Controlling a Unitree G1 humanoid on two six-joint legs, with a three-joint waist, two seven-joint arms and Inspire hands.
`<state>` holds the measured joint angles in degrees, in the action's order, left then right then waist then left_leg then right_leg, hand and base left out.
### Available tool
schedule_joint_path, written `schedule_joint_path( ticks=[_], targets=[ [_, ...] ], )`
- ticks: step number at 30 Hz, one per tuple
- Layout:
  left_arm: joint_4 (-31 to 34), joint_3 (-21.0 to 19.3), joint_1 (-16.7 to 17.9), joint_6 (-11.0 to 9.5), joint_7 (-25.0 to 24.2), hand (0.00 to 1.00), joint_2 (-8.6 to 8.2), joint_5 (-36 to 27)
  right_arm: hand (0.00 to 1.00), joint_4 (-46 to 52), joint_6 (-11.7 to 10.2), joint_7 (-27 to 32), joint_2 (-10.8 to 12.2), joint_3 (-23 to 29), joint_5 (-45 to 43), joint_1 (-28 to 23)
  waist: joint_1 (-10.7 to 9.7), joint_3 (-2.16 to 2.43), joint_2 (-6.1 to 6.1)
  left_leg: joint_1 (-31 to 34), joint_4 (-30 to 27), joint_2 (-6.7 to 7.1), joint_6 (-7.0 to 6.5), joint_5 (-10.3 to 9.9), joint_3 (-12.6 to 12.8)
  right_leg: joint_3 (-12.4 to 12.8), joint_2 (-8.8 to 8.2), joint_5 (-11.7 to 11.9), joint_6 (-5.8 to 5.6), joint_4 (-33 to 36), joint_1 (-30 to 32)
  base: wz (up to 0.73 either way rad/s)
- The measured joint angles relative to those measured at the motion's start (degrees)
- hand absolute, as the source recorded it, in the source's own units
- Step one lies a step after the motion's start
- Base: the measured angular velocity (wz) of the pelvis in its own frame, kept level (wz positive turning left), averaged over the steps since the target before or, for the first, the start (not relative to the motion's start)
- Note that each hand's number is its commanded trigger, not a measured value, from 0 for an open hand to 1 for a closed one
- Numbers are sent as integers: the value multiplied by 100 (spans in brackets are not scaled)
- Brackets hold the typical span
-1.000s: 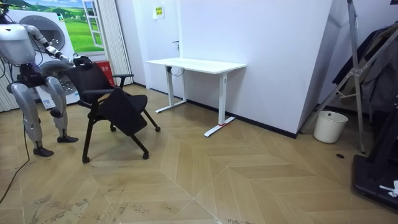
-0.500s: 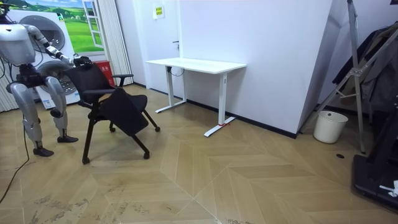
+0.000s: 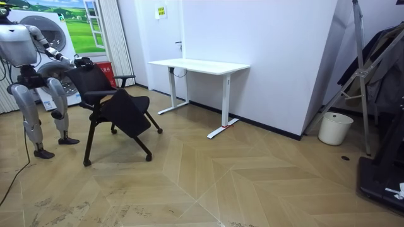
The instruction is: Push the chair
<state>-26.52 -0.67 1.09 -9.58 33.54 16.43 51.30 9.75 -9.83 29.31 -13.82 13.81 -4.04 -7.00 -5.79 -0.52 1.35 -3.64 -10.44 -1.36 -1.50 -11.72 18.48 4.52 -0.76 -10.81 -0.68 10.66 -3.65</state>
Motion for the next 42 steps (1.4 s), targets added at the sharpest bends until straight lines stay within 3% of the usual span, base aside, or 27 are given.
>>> schedule_joint_path(
  ticks=[4, 9, 11, 17, 20, 24, 26, 30, 33, 34, 35, 36, 37, 40, 42],
  targets=[
    [0, 208, -192, 48, -95, 100, 4, 15, 0, -17, 117, -789, -3, -655, -1, 233, 135, -24, -55, -6, 0, 9, 0, 0, -118, -92, -10, 0, 0, -10, -32, 12],
    [25, 378, -319, 55, -262, 100, 4, 130, 0, -421, 137, -1592, -39, -1186, -205, 425, 349, 7, -189, -86, 2, 12, 1, 1, -241, -237, -15, 0, 0, -32, -168, 9],
    [125, 397, -327, 54, -398, 100, 4, 224, 0, -514, 246, -2025, -163, -1436, -244, 450, 414, 18, -256, -117, 9, 24, 1, 1, -351, -352, -29, 0, 0, -108, -241, 16],
    [388, 428, -328, 58, -691, 100, 1, 230, 0, -699, 365, -2679, -306, -1577, -605, 906, 604, 13, -289, -88, 19, 25, 1, 1, -490, -516, -19, 1, 2, -110, -239, 5],
    [427, 495, -328, 19, -703, 100, 5, 263, 0, -698, 366, -2995, -551, -1739, -944, 1021, 644, 16, -319, -102, 19, 28, 1, 1, -668, -617, -13, 2, 3, -106, -281, 14],
    [537, 542, -328, -60, -781, 100, 21, 334, 0, -698, 368, -3401, -625, -1827, -1567, 1027, 769, 23, -379, -97, 19, 27, 2, 1, -816, -726, -9, 2, 4, -110, -301, 10],
    [574, 542, -329, -142, -829, 100, 21, 396, 0, -698, 369, -3617, -628, -1859, -2051, 1044, 790, 31, -416, -100, 45, 34, 11, 7, -1087, -944, -6, 2, 4, -89, -356, 19],
    [602, 547, -333, -230, -919, 100, 28, 462, 0, -706, 351, -3826, -640, -1948, -2634, 1099, 902, 24, -455, -214, 113, 3, 54, 37, -1498, -1010, 37, 0, 5, 95, -316, 5],
    [600, 546, -344, -334, -933, 100, 103, 457, 0, -824, 345, -3896, -818, -2120, -2812, 1392, 987, 4, -511, -311, 219, -16, 96, 66, -1739, -1110, 69, -1, 9, 210, -345, -4],
    [580, 566, -389, -340, -948, 100, 126, 458, 0, -932, 326, -3956, -881, -2200, -2842, 1507, 994, -27, -510, -392, 281, -148, 142, 99, -2085, -1108, 143, -96, 101, 620, -86, -19],
    [598, 571, -406, -379, -929, 100, 232, 453, 0, -953, 298, -3987, -876, -2246, -2885, 1565, 1111, -45, -574, -373, 267, -195, 151, 96, -2397, -830, 219, -90, 276, 243, 72, -33],
    [626, 533, -404, -399, -882, 100, 311, 449, 0, -947, 283, -4001, -889, -2309, -2907, 1637, 1153, -64, -660, -349, 245, -169, 182, 76, -2432, -747, 211, 163, 290, -180, 116, -18],
    [586, 481, -434, -408, -830, 100, 330, 447, 0, -943, 236, -4006, -958, -2399, -2924, 1668, 1101, -32, -661, -280, 209, -225, 326, -11, -2463, -954, 267, 330, 354, -215, 56, 25],
    [383, 538, -614, -408, -897, 100, 332, 420, 0, -952, 244, -4071, -1088, -2615, -2937, 1674, 1026, -42, -637, -288, 240, -283, 350, -3, -1933, -1089, 297, 330, 356, -206, -21, 32],
    [351, 581, -669, -377, -901, 100, 332, 420, 0, -953, 242, -4166, -1091, -2677, -2937, 1685, 1030, -46, -641, -293, 253, -287, 352, -2, -1923, -1108, 309, 330, 356, -208, -23, 6]
  ],
)
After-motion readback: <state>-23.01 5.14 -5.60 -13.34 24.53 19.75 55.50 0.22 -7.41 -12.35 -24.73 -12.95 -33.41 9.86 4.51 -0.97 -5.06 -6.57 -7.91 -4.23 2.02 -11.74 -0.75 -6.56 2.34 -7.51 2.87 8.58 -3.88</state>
